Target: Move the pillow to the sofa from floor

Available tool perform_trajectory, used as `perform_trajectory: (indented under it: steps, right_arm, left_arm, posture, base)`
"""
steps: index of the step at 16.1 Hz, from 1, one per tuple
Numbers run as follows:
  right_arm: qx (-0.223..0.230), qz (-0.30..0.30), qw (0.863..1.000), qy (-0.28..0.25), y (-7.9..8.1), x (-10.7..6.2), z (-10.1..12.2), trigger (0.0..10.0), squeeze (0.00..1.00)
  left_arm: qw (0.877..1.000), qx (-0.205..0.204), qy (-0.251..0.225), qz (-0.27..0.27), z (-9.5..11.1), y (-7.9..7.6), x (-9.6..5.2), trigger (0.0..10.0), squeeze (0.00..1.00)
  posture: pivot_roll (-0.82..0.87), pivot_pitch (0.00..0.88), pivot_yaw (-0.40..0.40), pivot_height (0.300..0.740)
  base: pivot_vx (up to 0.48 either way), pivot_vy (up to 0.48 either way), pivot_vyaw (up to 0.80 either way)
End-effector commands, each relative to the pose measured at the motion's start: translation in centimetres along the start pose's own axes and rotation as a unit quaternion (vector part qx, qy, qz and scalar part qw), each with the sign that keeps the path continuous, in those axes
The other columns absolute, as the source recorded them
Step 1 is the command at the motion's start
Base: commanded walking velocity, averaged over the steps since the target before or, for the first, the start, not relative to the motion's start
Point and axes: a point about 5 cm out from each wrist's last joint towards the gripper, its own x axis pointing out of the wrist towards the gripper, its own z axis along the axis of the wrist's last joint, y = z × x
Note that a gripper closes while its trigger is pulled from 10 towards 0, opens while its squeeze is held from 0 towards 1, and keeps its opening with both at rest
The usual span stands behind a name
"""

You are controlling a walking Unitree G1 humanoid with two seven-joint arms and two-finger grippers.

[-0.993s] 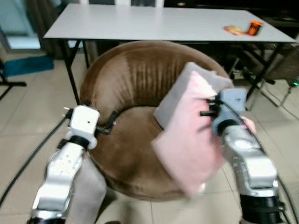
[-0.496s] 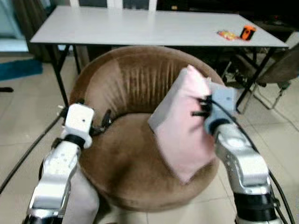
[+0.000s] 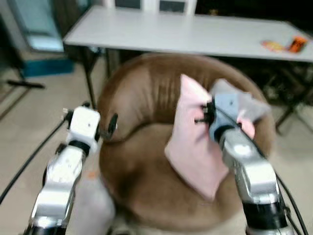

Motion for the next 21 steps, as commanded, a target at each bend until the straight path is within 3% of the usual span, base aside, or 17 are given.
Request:
perform_trajectory:
  steps: [1, 3, 7, 9, 10, 11, 13, 16, 18, 19, 20, 21]
  right_arm:
    - [-0.001, -0.026, 0.999, -0.026, -1.3, 0.0, 0.9, 10.0, 0.00]
    - [-0.003, -0.027, 0.999, -0.026, -1.4, 0.0, 1.0, 10.0, 0.00]
    - [-0.019, -0.016, 1.000, -0.005, -1.0, 0.6, 0.7, 10.0, 0.00]
    - [-0.018, 0.018, 0.999, 0.033, 0.1, 1.2, -0.1, 10.0, 0.00]
    - [-0.026, 0.030, 0.998, 0.039, 0.5, 1.7, -0.2, 10.0, 0.00]
    - [-0.030, 0.036, 0.998, 0.037, 0.7, 1.9, -0.1, 10.0, 0.00]
    - [-0.035, 0.047, 0.998, 0.039, 1.0, 2.9, 0.2, 10.0, 0.00]
    - [-0.055, 0.018, 0.996, 0.070, -0.2, 5.1, -0.9, 10.0, 0.00]
    - [-0.022, -0.030, 0.994, 0.099, -2.2, 6.9, -1.7, 10.0, 0.00]
    - [-0.018, -0.034, 0.994, 0.104, -2.5, 7.1, -1.9, 10.0, 0.00]
    - [-0.019, -0.063, 0.989, 0.136, -3.9, 7.5, -3.6, 10.0, 0.25]
    - [-0.020, -0.070, 0.987, 0.142, -4.3, 7.5, -4.0, 10.0, 0.36]
  left_arm:
    - [1.000, -0.001, -0.002, -0.012, 0.1, -0.6, 0.2, 10.0, 0.00]
    - [1.000, 0.001, 0.001, -0.023, -0.1, -0.7, 0.3, 10.0, 0.00]
    - [0.992, 0.021, 0.008, -0.121, -0.7, -1.7, -0.1, 10.0, 0.00]
    - [0.981, 0.018, 0.018, -0.192, -0.9, -2.3, -0.4, 10.0, 0.00]
    - [0.970, -0.009, 0.025, -0.242, -0.7, -2.5, -0.5, 10.0, 0.00]
    - [0.965, -0.018, 0.029, -0.261, -0.6, -2.5, -0.6, 10.0, 0.00]
    - [0.941, -0.043, 0.042, -0.333, -0.2, -2.8, -1.0, 10.0, 0.00]
    - [0.920, -0.056, 0.062, -0.382, -0.3, -2.8, -1.6, 10.0, 0.00]
    - [0.911, -0.061, 0.077, -0.401, -0.3, -2.7, -2.1, 10.0, 0.00]
    - [0.911, -0.062, 0.078, -0.401, -0.3, -2.7, -2.1, 10.0, 0.00]
    - [0.908, -0.064, 0.085, -0.406, -0.3, -2.7, -2.3, 10.0, 0.00]
    - [0.908, -0.064, 0.086, -0.406, -0.3, -2.7, -2.3, 10.0, 0.00]
  posture:
    - [0.01, 0.000, -0.053, 0.740]
    - [0.01, 0.000, -0.053, 0.740]
    - [0.01, 0.000, -0.055, 0.740]
    - [0.00, 0.000, -0.047, 0.740]
    - [0.01, 0.000, -0.043, 0.740]
    - [0.01, 0.000, -0.041, 0.740]
    - [0.01, 0.000, -0.036, 0.740]
    - [0.01, 0.000, -0.036, 0.740]
    - [0.02, 0.000, -0.042, 0.740]
    - [0.02, 0.000, -0.042, 0.740]
    - [0.03, 0.000, -0.051, 0.740]
    - [0.03, 0.000, -0.051, 0.740]
  base:
    - [0.289, 0.000, 0.00]
    - [0.285, 0.000, 0.00]
    - [0.000, 0.000, 0.00]
    - [0.000, 0.000, 0.00]
    - [0.000, 0.000, 0.00]
    - [0.000, 0.000, 0.00]
    - [0.000, 0.000, 0.00]
    - [0.000, 0.000, 0.00]
    - [0.000, 0.000, 0.00]
    - [0.000, 0.000, 0.00]
    - [0.000, 0.000, 0.00]
    - [0.000, 0.000, 0.00]
